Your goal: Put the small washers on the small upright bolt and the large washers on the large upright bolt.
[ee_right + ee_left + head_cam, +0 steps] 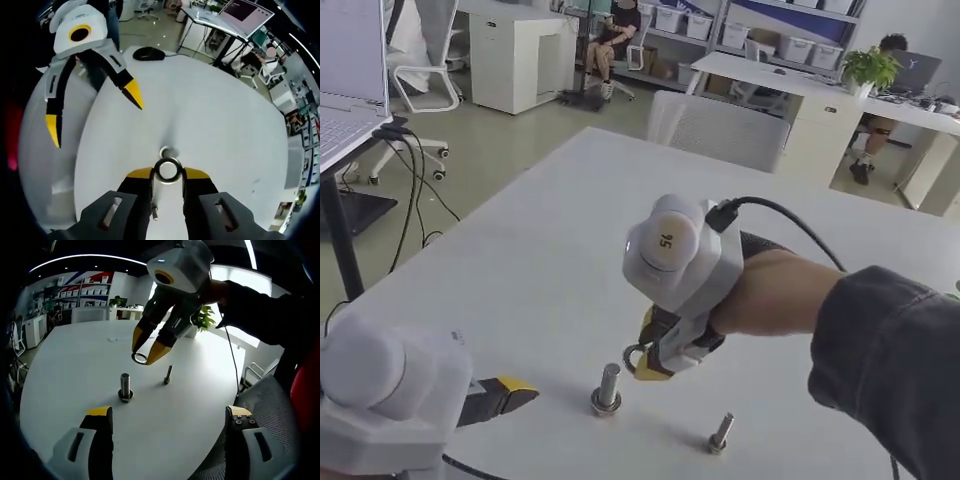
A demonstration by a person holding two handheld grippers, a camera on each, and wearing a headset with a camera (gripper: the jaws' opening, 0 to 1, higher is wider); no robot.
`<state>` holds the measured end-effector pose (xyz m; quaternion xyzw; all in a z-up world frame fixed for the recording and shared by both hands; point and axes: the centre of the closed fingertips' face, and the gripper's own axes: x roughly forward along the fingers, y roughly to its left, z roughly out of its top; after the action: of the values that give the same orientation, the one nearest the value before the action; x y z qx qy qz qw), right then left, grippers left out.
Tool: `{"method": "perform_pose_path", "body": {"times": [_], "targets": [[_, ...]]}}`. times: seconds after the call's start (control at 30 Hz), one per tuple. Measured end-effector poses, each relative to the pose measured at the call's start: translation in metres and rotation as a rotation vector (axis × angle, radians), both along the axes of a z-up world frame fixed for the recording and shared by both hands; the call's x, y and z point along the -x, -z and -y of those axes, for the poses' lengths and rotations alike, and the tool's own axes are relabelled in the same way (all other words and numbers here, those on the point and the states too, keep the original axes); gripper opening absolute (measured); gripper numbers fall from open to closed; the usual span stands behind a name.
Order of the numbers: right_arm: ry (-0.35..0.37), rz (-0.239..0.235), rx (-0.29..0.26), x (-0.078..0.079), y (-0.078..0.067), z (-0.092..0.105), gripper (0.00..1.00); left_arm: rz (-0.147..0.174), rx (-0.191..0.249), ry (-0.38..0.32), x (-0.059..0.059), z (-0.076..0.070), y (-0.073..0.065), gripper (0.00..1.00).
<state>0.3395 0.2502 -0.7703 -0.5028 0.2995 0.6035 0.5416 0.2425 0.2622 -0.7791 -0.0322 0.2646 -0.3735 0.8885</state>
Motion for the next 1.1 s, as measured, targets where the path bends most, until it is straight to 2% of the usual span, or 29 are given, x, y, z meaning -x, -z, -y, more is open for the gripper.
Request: {"method": "perform_pose_path", "body": {"times": [0.37, 0.7, 1.1], "targets": [[-0.012, -0.003, 0.0, -0.009, 0.004, -0.015, 0.23, -0.007, -0.001, -0.001, -0.001, -0.001, 0.002, 0.93], [-0.026, -0.025, 0.026, -0.011, 0.021, -0.021, 0.23, -0.014, -0.001, -0.009, -0.002, -0.003, 0.005, 0.93], [-0.025, -0.045, 0.053, -0.014, 0.034, -0.023, 0.23, -0.019, 0.0, -0.015, -0.002, -0.004, 0.007, 0.93]]}}
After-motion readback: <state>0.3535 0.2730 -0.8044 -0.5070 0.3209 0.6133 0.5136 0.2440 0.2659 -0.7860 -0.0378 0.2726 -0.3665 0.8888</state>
